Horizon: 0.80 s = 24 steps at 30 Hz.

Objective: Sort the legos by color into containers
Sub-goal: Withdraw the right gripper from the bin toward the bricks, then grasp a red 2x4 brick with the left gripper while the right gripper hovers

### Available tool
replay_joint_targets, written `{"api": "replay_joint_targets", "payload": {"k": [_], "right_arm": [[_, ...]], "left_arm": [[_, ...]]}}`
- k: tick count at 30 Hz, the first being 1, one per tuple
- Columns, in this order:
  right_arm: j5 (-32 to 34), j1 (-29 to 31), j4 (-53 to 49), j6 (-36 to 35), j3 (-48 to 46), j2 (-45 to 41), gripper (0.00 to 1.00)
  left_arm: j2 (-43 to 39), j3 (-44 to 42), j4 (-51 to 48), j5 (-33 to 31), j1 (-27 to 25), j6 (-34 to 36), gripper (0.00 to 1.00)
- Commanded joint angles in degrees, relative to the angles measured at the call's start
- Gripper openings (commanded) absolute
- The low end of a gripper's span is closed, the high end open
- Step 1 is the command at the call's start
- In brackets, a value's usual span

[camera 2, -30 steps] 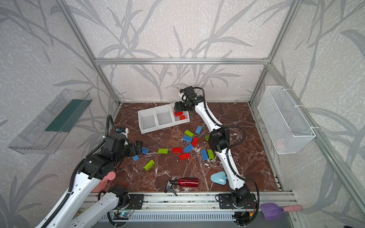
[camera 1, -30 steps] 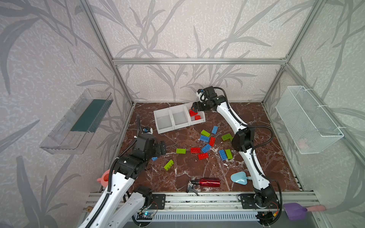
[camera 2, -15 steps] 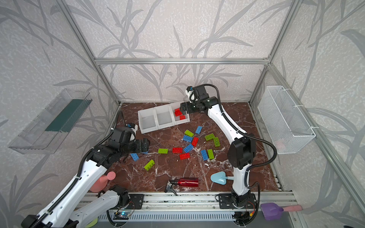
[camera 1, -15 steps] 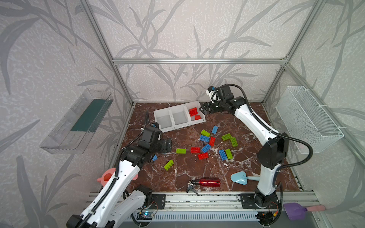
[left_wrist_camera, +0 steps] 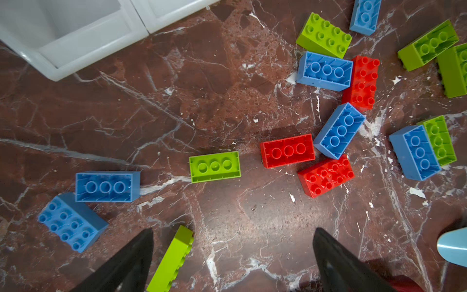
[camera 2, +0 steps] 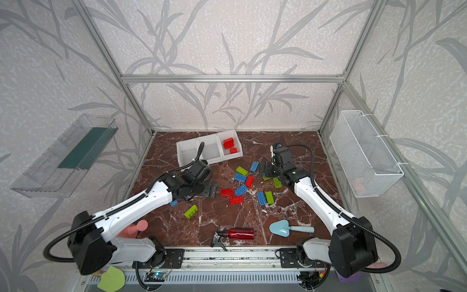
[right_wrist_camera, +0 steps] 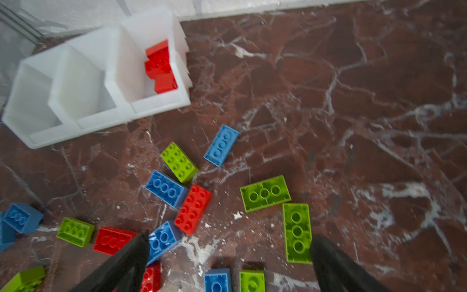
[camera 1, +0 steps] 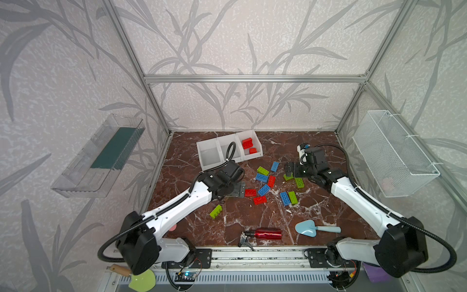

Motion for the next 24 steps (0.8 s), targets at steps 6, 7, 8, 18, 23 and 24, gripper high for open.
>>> {"api": "replay_joint_targets", "payload": {"k": [6,7,8,18,23,24], "right_arm": [[5.2,-0.7,5.1,5.9,-10.7,-9.9,0.99],[5.4,-0.6,5.3,5.9,-11.4,-10.7,0.99],[5.4,-0.7,5.6,5.9,-12.1,-11.4,1.00],[4.1,-0.8,7.1,5.0,-13.7,-12.4,1.00],[4.1,-0.7,7.1,4.9,-14.2,-12.3,1.00],[4.1,-0.8,7.1,4.8,-14.4,-12.3,1.00]], "left_arm": [[10.5,5.1,3.1,-0.1,-2.9,-8.7,0.97],[12.0,5.8,3.5,0.5,-3.2,-9.0,0.97],[13.2,6.4,3.9,1.1,-3.5,-9.2,0.97],[23.9,10.7,6.2,3.5,-4.1,-10.5,0.93],[26.9,11.5,6.8,4.0,-4.1,-10.2,0.92],[27.6,11.8,7.0,4.2,-4.1,-10.1,0.91]]}}
